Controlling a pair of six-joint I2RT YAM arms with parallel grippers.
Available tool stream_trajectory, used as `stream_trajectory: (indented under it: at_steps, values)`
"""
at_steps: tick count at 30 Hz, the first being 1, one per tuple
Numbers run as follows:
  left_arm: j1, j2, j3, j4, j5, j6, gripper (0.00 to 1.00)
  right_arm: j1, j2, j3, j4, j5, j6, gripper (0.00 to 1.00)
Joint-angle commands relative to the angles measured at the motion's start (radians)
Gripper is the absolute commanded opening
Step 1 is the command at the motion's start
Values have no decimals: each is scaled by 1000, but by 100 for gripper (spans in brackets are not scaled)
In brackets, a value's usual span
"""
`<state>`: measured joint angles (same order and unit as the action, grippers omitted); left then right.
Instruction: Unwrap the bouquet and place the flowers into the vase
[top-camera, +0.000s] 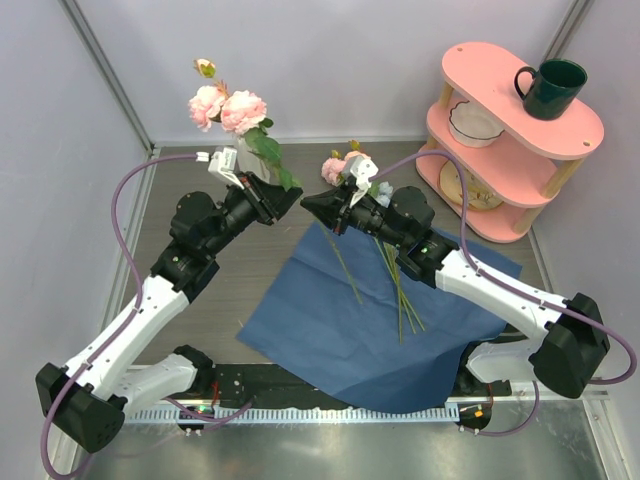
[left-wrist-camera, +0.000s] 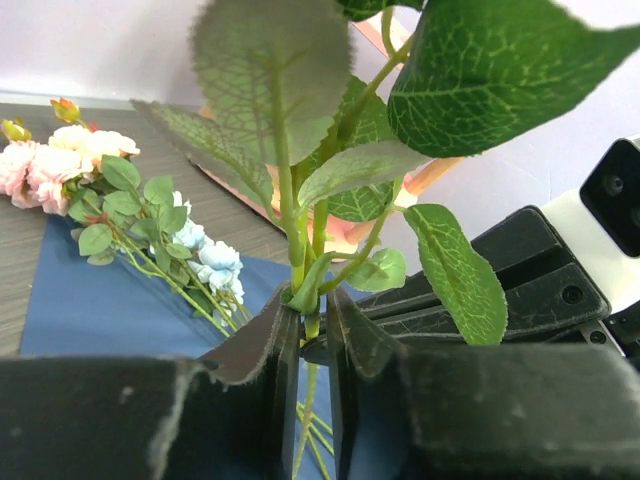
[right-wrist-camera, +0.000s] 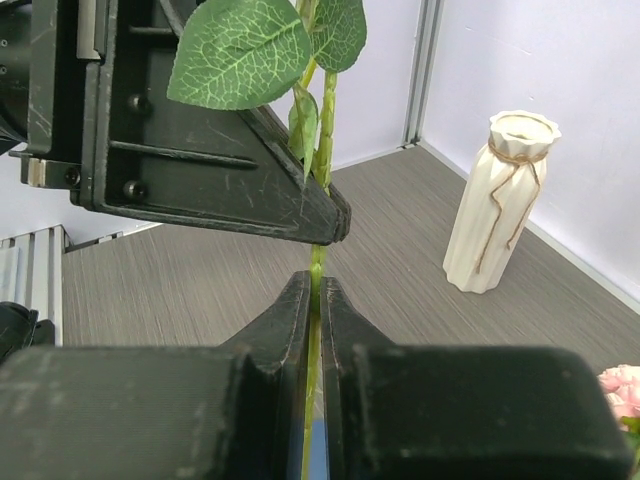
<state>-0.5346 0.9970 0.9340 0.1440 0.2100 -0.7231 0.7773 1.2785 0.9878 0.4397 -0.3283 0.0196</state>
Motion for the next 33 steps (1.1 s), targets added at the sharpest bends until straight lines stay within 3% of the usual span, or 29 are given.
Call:
stream_trajectory:
  at_steps: [1,5,7,8,9,11,12,16,21,25,33]
  values:
    - [-2,2,52,25,-4,20,16,10,-34,15,39,-21,-15,1]
    - [-2,2,63,17,-20,39,0,13,-33,22,30,-23,-15,1]
    - [-2,-8,65,17,-38,59,0,13,-33,28,22,-2,-14,4]
    - [-4,-12,66,17,-49,71,0,13,-36,31,11,18,3,29]
    - [-4,-26,69,17,-64,102,0,13,-38,41,4,43,17,42]
    - [-4,-40,92,-9,-130,142,0,13,-57,57,-38,139,45,61]
    - [-4,-44,107,-24,-155,163,0,13,-67,70,-56,175,49,64]
    - [-4,-32,250,-121,-296,275,0,13,-129,97,-172,366,48,68]
    - [-4,60,451,-139,-504,402,0,7,-252,52,-196,633,19,78]
    - [-2,172,641,-75,-645,540,0,0,-306,9,-176,707,-15,83]
    - [2,434,944,98,-713,744,0,-6,-286,2,-164,695,-17,83]
